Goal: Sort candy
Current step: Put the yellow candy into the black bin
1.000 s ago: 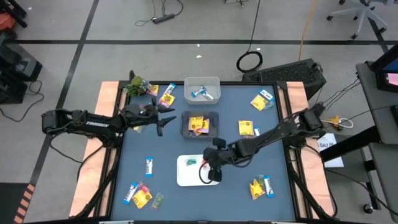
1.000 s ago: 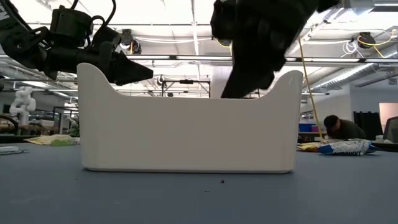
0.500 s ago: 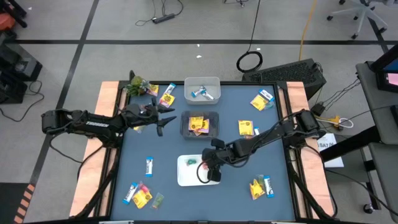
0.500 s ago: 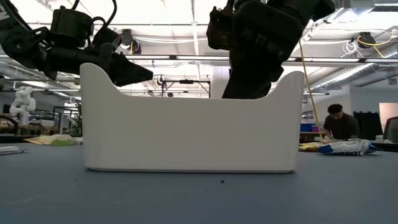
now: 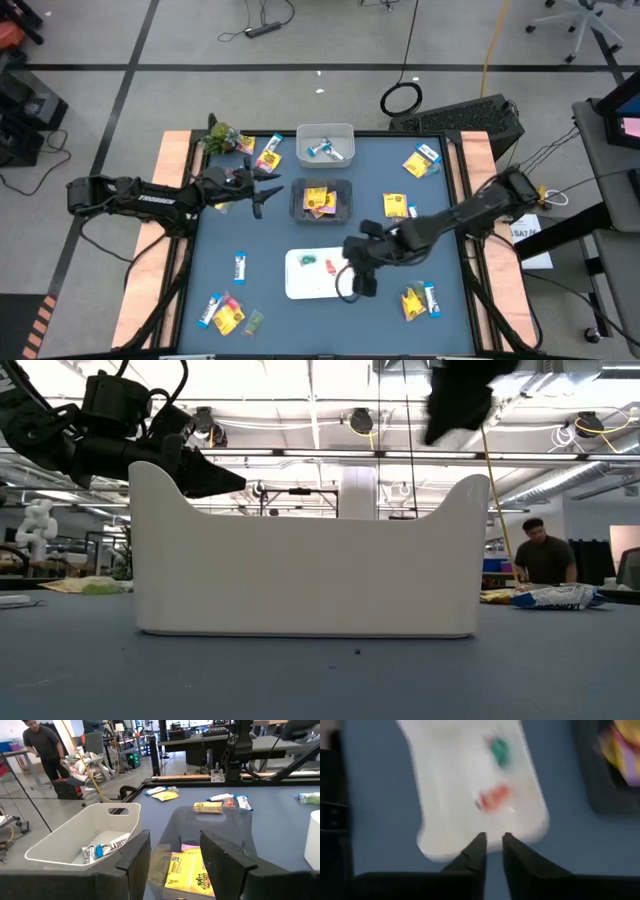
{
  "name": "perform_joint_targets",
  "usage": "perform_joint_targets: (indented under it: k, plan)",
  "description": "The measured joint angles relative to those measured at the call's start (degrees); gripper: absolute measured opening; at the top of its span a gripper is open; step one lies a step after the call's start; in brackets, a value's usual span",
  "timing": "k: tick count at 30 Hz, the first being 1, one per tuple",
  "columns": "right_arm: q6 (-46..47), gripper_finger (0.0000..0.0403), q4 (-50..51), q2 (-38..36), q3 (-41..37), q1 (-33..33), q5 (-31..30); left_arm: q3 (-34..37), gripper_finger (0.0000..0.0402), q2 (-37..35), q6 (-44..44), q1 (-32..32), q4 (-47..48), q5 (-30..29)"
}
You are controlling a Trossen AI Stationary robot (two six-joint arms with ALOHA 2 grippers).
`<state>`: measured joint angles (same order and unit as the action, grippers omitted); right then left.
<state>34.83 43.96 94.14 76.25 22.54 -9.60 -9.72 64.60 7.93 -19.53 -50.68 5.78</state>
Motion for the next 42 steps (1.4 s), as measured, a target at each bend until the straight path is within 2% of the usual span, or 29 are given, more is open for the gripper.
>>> perform_joint_targets:
  k: [2, 4, 7, 11, 15, 18, 24, 29, 34, 38, 42]
  plan:
    - [5.5, 0.0014, 5.0, -0.9, 0.0, 1.7, -1.2, 0.0, 0.0177, 0.0, 0.0, 0.0, 0.0, 0.0]
    - [11.4, 0.0005, 9.6, -1.2, -0.2, 3.5, -1.0, 0.0, 0.0177, 0.0, 0.0, 0.0, 0.0, 0.0]
    - [20.9, 0.0008, 13.3, -1.1, -1.9, 6.4, 3.8, 0.0, 0.0177, 0.0, 0.0, 0.0, 0.4, 0.0]
    - [31.4, 0.0001, 9.7, -1.1, -7.9, 10.4, 14.1, 0.0, 0.0177, 0.0, 0.0, 0.0, 0.4, 0.0]
    - [39.5, 0.0001, 0.2, -1.1, -15.4, 13.4, 24.1, 0.0, 0.0177, 0.0, -0.1, 0.0, 0.4, 0.0]
    - [42.2, 0.0001, -4.4, -1.1, -19.5, 14.2, 26.3, 0.0, 0.0177, 0.0, -0.1, 0.0, 0.5, 0.0]
    - [44.1, 0.0007, -1.5, -1.1, -21.0, 14.2, 26.0, 0.0, 0.0177, 0.0, 0.0, 0.0, 0.6, -0.1]
    - [46.6, 0.0048, -0.9, -1.1, -21.0, 14.2, 26.1, 0.0, 0.0177, 0.0, 0.0, 0.0, 0.6, -0.1]
    - [48.7, 0.0117, -0.8, -1.1, -21.0, 14.2, 26.7, 0.0, 0.0177, 0.0, 0.0, 0.0, 0.6, -0.1]
    - [50.1, 0.0169, -0.5, -1.1, -21.0, 14.2, 30.8, 0.0, 0.0177, 0.0, 0.0, 0.0, 0.6, -0.1]
    - [50.5, 0.0199, 2.5, -1.1, -19.7, 14.2, 32.1, 0.0, 0.0177, 0.0, 0.0, 0.0, 0.6, -0.1]
